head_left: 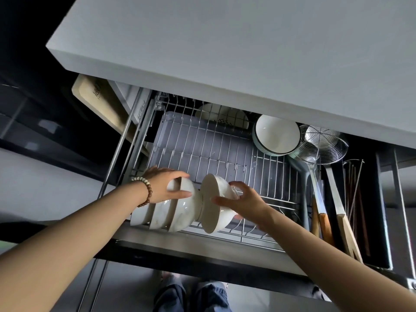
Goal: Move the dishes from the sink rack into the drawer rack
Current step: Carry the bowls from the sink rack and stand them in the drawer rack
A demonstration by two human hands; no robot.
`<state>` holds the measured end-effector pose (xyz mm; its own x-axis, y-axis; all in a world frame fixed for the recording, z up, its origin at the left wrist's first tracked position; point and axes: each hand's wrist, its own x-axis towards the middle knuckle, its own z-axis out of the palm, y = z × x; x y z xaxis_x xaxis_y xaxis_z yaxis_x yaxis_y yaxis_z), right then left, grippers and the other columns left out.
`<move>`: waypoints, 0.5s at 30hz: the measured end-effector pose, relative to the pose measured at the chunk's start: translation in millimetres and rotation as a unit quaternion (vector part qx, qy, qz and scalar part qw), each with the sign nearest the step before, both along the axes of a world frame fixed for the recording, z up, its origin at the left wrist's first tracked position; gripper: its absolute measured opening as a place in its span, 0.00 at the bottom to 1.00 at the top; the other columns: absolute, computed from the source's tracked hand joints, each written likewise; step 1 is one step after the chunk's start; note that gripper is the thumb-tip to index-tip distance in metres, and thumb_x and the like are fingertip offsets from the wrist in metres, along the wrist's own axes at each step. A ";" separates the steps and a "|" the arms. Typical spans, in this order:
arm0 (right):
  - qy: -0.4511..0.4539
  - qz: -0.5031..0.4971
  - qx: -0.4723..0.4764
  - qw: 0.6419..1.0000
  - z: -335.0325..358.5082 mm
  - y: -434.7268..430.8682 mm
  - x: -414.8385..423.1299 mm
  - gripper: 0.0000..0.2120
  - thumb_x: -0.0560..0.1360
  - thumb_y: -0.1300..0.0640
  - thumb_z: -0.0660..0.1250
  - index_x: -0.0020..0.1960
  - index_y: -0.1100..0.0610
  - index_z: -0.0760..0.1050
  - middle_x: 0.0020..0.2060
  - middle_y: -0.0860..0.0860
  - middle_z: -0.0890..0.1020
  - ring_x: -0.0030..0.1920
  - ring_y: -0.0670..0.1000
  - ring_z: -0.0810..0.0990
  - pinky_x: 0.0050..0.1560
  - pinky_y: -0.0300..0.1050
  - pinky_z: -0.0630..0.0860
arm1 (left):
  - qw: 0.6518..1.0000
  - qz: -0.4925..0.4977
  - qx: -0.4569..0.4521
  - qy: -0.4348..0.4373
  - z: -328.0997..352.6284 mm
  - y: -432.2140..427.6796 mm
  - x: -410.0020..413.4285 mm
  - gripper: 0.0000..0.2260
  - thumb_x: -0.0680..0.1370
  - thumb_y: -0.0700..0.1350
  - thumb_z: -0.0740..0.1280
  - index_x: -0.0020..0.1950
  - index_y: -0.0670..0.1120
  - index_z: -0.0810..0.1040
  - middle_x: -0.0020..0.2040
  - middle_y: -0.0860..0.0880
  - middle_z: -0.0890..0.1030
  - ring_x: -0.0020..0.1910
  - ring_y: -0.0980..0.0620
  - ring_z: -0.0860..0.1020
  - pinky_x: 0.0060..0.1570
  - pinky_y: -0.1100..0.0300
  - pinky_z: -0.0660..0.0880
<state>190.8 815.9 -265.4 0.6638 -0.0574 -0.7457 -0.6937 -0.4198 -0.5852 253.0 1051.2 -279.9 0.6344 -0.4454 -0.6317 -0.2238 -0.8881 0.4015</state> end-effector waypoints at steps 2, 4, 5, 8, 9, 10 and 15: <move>0.005 0.004 -0.011 1.000 0.7 5.1 2.8 0.35 0.65 0.46 0.77 0.68 0.52 0.68 0.55 0.52 0.77 0.55 0.53 0.78 0.55 0.48 0.78 | 1.000 -0.007 0.004 -0.002 1.3 -0.2 0.0 0.35 0.67 0.74 0.56 0.70 0.58 0.65 0.69 0.54 0.71 0.68 0.51 0.69 0.70 0.51 0.59; 0.014 0.013 -0.030 0.999 -1.3 15.0 3.9 0.35 0.65 0.45 0.77 0.67 0.52 0.67 0.55 0.52 0.77 0.54 0.53 0.78 0.52 0.47 0.78 | 1.000 -0.011 0.005 -0.002 2.7 -0.8 0.6 0.34 0.68 0.72 0.57 0.70 0.58 0.65 0.69 0.54 0.70 0.68 0.51 0.69 0.69 0.52 0.59; 0.017 0.023 -0.045 0.999 -4.5 21.0 3.5 0.35 0.64 0.44 0.77 0.66 0.52 0.67 0.56 0.53 0.77 0.55 0.54 0.78 0.52 0.47 0.78 | 1.000 -0.014 0.006 0.003 4.2 -0.6 0.8 0.37 0.65 0.75 0.55 0.70 0.58 0.65 0.69 0.55 0.70 0.67 0.52 0.69 0.69 0.53 0.60; 0.034 0.038 -0.063 0.997 -14.0 35.8 -0.4 0.36 0.63 0.42 0.76 0.66 0.51 0.66 0.56 0.53 0.77 0.59 0.55 0.76 0.58 0.52 0.76 | 1.000 -0.013 -0.002 0.009 4.2 1.6 1.1 0.46 0.55 0.81 0.49 0.68 0.60 0.65 0.68 0.55 0.71 0.66 0.52 0.70 0.68 0.54 0.61; 0.040 0.030 -0.053 0.997 -16.2 38.4 -2.4 0.35 0.64 0.43 0.76 0.66 0.52 0.66 0.56 0.53 0.77 0.58 0.55 0.76 0.58 0.53 0.76 | 1.000 -0.010 -0.005 0.011 4.2 2.1 1.1 0.47 0.54 0.81 0.49 0.68 0.60 0.66 0.68 0.56 0.71 0.66 0.52 0.70 0.68 0.54 0.61; 0.043 0.017 -0.041 0.998 -17.5 40.0 -4.3 0.35 0.65 0.44 0.75 0.66 0.52 0.66 0.56 0.53 0.77 0.58 0.55 0.77 0.58 0.53 0.76 | 1.000 -0.009 -0.007 0.012 3.2 2.8 1.8 0.46 0.55 0.81 0.50 0.68 0.60 0.66 0.68 0.56 0.71 0.66 0.52 0.70 0.68 0.53 0.61; 0.052 -0.017 0.005 0.998 -17.7 41.1 -6.7 0.35 0.66 0.43 0.76 0.67 0.52 0.66 0.56 0.52 0.77 0.55 0.53 0.78 0.55 0.53 0.79 | 1.000 -0.012 -0.003 0.014 0.4 3.6 3.7 0.34 0.65 0.74 0.59 0.68 0.60 0.66 0.68 0.56 0.71 0.67 0.52 0.69 0.68 0.53 0.60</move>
